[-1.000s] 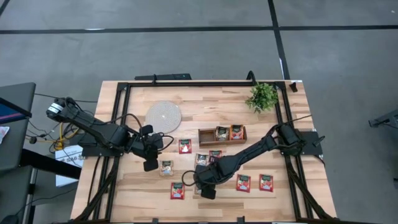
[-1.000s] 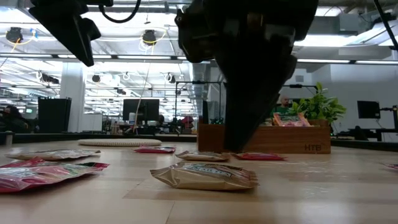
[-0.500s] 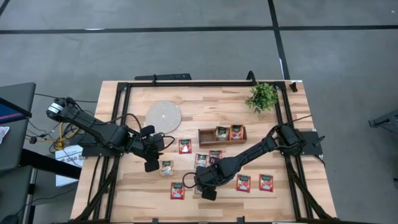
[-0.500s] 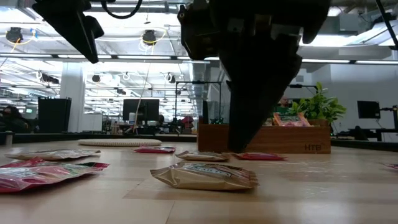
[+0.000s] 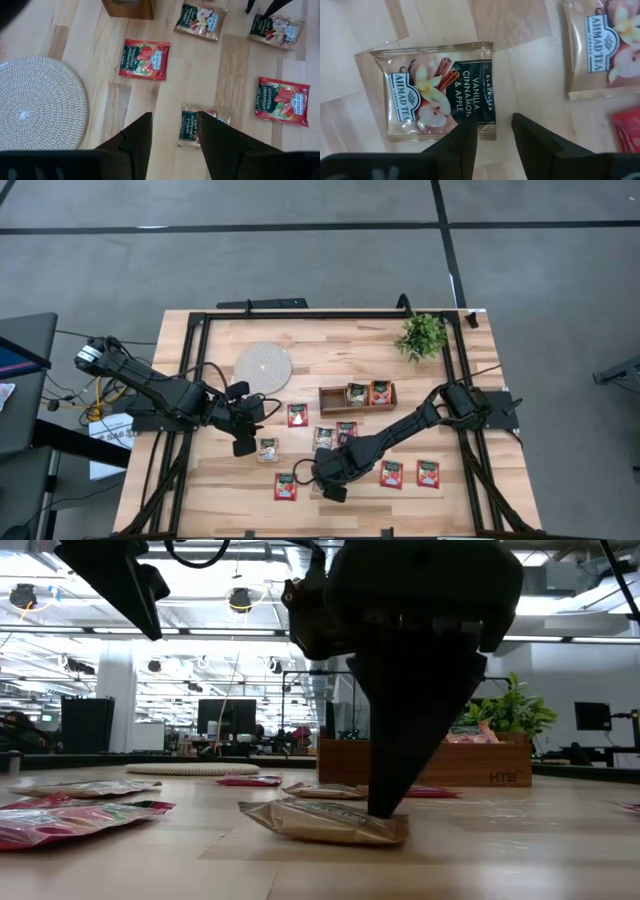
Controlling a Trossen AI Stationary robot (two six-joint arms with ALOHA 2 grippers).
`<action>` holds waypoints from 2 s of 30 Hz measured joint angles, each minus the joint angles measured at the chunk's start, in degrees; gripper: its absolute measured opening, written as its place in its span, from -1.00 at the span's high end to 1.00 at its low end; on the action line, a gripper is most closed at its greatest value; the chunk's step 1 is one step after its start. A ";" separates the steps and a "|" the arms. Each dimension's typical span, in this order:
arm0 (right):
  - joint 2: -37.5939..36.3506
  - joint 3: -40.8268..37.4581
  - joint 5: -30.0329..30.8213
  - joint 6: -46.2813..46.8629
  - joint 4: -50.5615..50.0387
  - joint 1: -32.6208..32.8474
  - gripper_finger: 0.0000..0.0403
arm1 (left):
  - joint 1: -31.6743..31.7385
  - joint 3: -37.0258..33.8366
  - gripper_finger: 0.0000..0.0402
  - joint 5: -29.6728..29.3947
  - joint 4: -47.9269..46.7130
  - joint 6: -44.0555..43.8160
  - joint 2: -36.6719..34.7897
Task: Pick & Place Tea
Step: Put the brown tea bag into the middle section of the wooden organizer
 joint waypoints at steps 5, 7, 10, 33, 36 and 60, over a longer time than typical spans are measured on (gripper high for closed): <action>0.01 -0.04 0.98 0.12 -2.08 0.74 0.52 | 0.00 0.00 0.26 0.00 -0.01 0.00 0.00; -0.01 -0.06 1.05 0.17 -2.77 1.00 0.59 | 0.00 0.00 0.26 0.00 0.00 0.00 0.00; -0.07 -0.12 0.95 0.32 -4.04 1.22 0.70 | 0.00 0.01 0.26 0.00 0.00 0.00 0.00; 0.30 16.52 -0.92 -0.72 -23.78 2.73 1.00 | 0.00 0.00 0.26 0.02 0.02 0.00 0.00; 0.25 21.66 2.67 -0.74 -31.28 3.58 1.00 | 0.00 0.00 0.26 0.02 0.02 0.00 0.00; -7.66 27.43 24.76 -16.00 -47.56 -8.00 1.00 | -0.06 0.00 0.26 0.26 1.18 0.25 0.02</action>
